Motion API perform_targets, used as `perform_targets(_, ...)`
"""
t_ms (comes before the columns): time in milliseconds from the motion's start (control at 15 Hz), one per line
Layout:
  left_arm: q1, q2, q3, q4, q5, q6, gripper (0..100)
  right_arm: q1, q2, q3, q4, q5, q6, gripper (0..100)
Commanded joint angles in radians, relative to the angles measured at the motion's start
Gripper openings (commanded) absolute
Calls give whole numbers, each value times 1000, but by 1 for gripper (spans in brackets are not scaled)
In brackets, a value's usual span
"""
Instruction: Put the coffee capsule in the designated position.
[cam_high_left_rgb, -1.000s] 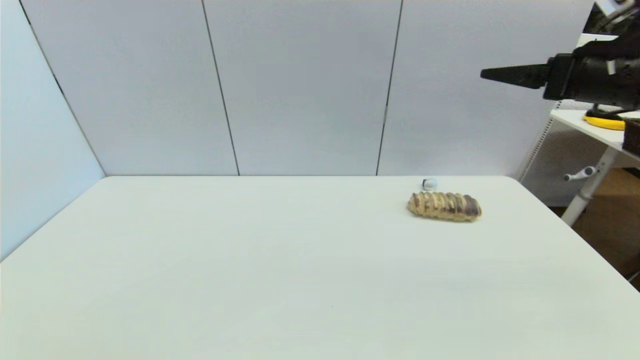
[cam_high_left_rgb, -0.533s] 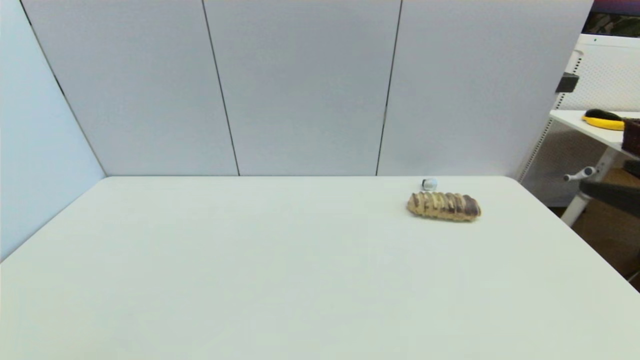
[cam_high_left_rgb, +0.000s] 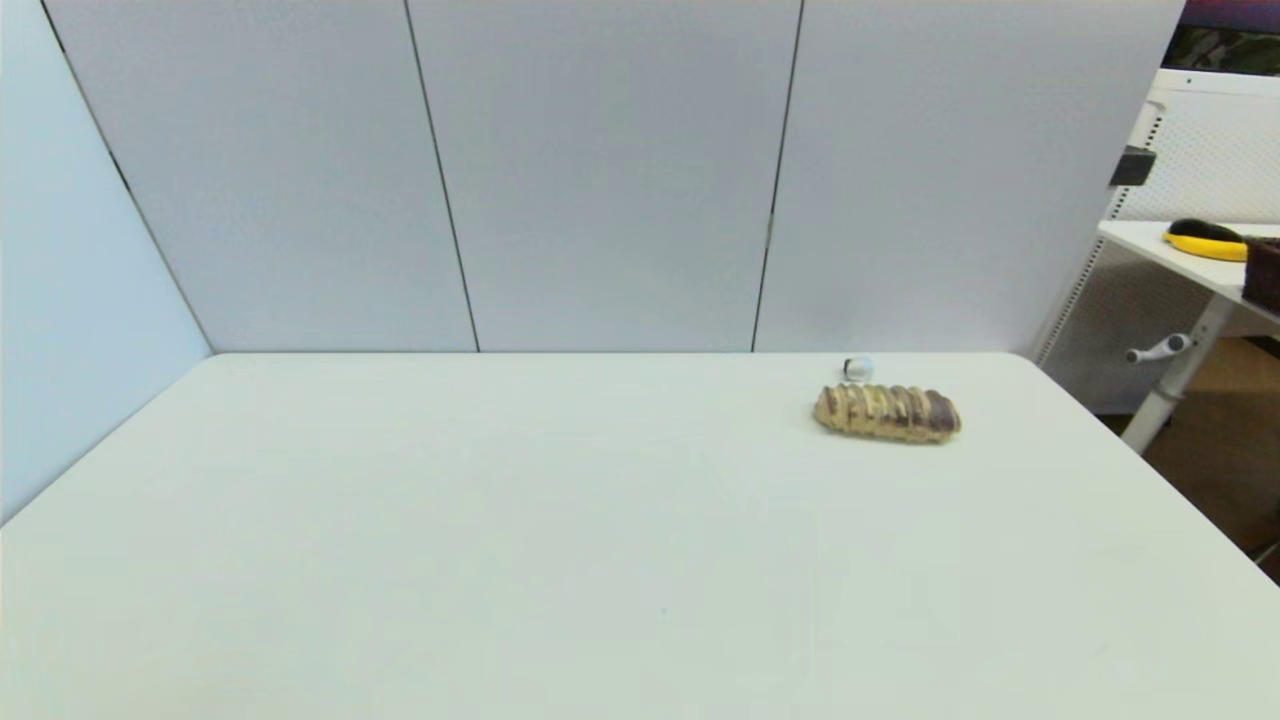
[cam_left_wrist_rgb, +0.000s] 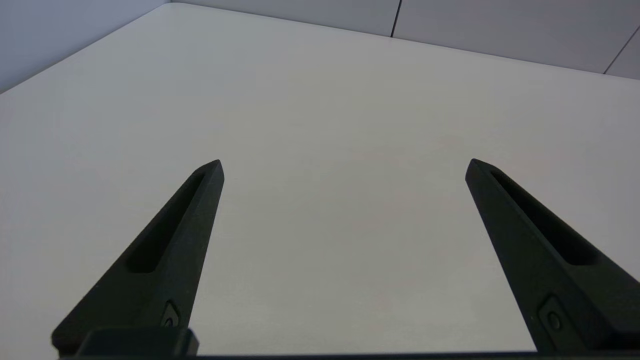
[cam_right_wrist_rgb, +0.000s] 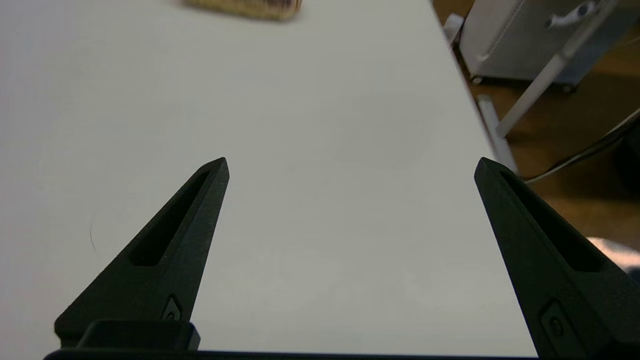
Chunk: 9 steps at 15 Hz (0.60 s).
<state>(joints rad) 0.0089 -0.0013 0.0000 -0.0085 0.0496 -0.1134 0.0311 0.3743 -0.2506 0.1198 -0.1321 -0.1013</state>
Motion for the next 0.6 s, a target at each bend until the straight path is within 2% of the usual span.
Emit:
perform_targets(67, 0, 1, 0, -1, 1, -2, 100, -7, -164, 159, -12, -4, 18, 100)
perform_targets(200, 0, 1, 0, -1, 1, -2, 100, -17, -190, 179, -5, 19, 23, 100)
perform_targets(333, 0, 1, 0, 1, 1, -2, 100, -26, -276, 200, -2, 112, 25, 100)
perform_targets(400, 0, 1, 0, -1, 1, -2, 100, -30, -339, 217, -19, 138, 28, 100)
perform_targets(533, 0, 1, 0, 1, 1, -2, 100, -30, -374, 235, -77, 129, 46, 100)
perform_targets(600, 0, 1, 0, -1, 1, -2, 100, -30, -374, 252, -123, 123, 92, 100)
